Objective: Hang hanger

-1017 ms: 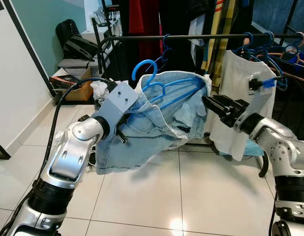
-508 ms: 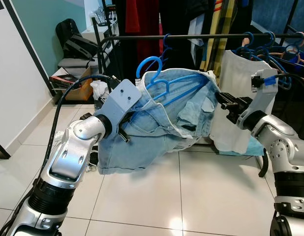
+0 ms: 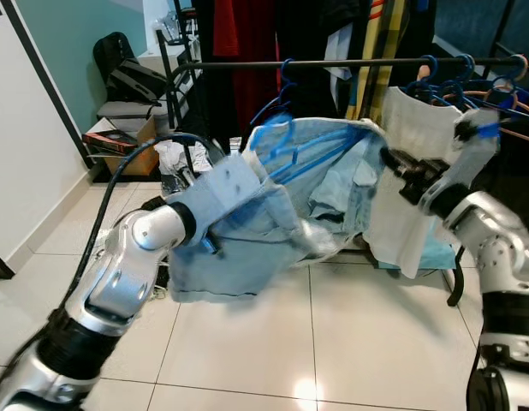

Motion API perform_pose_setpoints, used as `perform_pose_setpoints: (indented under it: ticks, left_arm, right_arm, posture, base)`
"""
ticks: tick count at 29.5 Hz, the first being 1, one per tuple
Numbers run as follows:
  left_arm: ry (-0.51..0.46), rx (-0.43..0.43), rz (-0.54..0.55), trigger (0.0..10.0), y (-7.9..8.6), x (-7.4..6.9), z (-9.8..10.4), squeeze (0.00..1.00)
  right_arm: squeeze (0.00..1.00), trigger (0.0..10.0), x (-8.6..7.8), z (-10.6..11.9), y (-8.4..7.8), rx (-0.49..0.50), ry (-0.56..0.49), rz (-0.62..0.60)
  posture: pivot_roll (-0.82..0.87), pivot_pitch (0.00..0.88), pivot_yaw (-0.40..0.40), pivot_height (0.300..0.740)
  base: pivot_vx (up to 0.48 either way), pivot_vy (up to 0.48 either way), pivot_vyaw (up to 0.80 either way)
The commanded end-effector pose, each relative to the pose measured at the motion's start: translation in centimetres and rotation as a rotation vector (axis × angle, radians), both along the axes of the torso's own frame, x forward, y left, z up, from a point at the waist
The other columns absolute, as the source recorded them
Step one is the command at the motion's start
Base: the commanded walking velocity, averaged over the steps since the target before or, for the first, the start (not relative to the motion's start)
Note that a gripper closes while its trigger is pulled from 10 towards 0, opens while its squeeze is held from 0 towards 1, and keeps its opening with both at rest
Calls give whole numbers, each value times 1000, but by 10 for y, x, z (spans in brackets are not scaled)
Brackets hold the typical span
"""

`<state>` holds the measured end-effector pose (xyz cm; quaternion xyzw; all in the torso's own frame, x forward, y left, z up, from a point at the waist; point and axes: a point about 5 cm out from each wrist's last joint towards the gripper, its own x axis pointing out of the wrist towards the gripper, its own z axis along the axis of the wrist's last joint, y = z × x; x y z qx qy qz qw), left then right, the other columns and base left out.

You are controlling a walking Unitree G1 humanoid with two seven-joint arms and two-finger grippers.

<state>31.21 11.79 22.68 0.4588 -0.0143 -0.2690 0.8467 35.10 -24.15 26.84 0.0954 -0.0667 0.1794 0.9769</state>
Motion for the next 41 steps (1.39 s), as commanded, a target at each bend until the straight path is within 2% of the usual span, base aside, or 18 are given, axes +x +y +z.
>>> perform_pose_setpoints:
  ticks: [1,2,4,6,16,17,21,24,25,28,30,35,36,37,38,39,40,41]
  left_arm:
    - [21,157,24,10000,10,1,-17,0]
    - [20,222,47,10000,16,2,-22,0]
    - [20,222,47,10000,16,2,-22,0]
    - [36,288,103,10000,27,3,-28,0]
    - [85,244,171,10000,32,4,-31,0]
    - [143,164,225,10000,29,6,-34,0]
    - [143,164,225,10000,29,6,-34,0]
    - [199,92,281,10000,24,12,-38,0]
    - [199,92,281,10000,24,12,-38,0]
    - [239,71,315,10000,21,15,-43,0]
    - [257,59,327,10000,19,15,-45,0]
    - [271,44,338,10000,19,15,-46,0]
    - [287,1,356,10000,20,16,-46,0]
    - [287,1,356,10000,20,16,-46,0]
    - [305,-48,368,10000,21,17,-45,0]
    - [315,-95,383,10000,24,18,-42,0]
    - [315,-95,383,10000,24,18,-42,0]
    - [319,-132,404,10000,29,20,-38,0]
  right_arm:
    - [0,0,0,10,0,18,-33,12]
    - [0,0,1,12,1,20,-39,13]
    - [0,0,1,12,1,20,-39,13]
    - [0,0,1,15,2,25,-48,21]
    - [0,0,1,15,12,33,-53,59]
    - [0,0,0,12,36,33,-42,152]
    - [0,0,0,12,36,33,-42,152]
    - [0,0,-8,9,86,42,-41,325]
    - [0,0,-8,9,86,42,-41,325]
    - [0,0,-13,14,127,47,-57,427]
    - [0,0,-17,14,142,36,-56,476]
    - [0,0,-20,15,149,33,-53,513]
    - [0,0,-27,3,156,-47,1,578]
    - [0,0,-27,3,156,-47,1,578]
    - [0,0,-34,-12,160,-116,72,634]
    - [0,0,-41,-28,159,-199,136,678]
    - [0,0,-41,-28,159,-199,136,678]
    - [0,0,-47,-40,154,-257,189,697]
  posture:
    - [-49,0,61,740]
    - [-49,0,61,740]
    - [-49,0,61,740]
    - [-46,0,60,740]
    - [-44,0,61,740]
    - [-50,0,66,740]
    - [-50,0,66,740]
    - [-52,0,70,740]
    - [-52,0,70,740]
    - [-55,0,75,740]
    - [-54,0,74,740]
    - [-55,0,73,740]
    - [-59,0,70,740]
    - [-59,0,70,740]
    - [-59,0,70,740]
    - [-56,0,64,740]
    - [-56,0,64,740]
    - [-56,0,64,740]
  base:
    - [0,0,0]
    - [0,0,0]
    - [0,0,0]
    - [0,0,0]
    - [0,0,0]
    - [0,0,0]
    - [0,0,0]
    - [0,0,0]
    - [0,0,0]
    - [0,0,0]
    - [0,0,0]
    - [0,0,0]
    - [0,0,0]
    - [0,0,0]
    - [0,0,0]
    - [0,0,0]
    - [0,0,0]
    - [0,0,0]
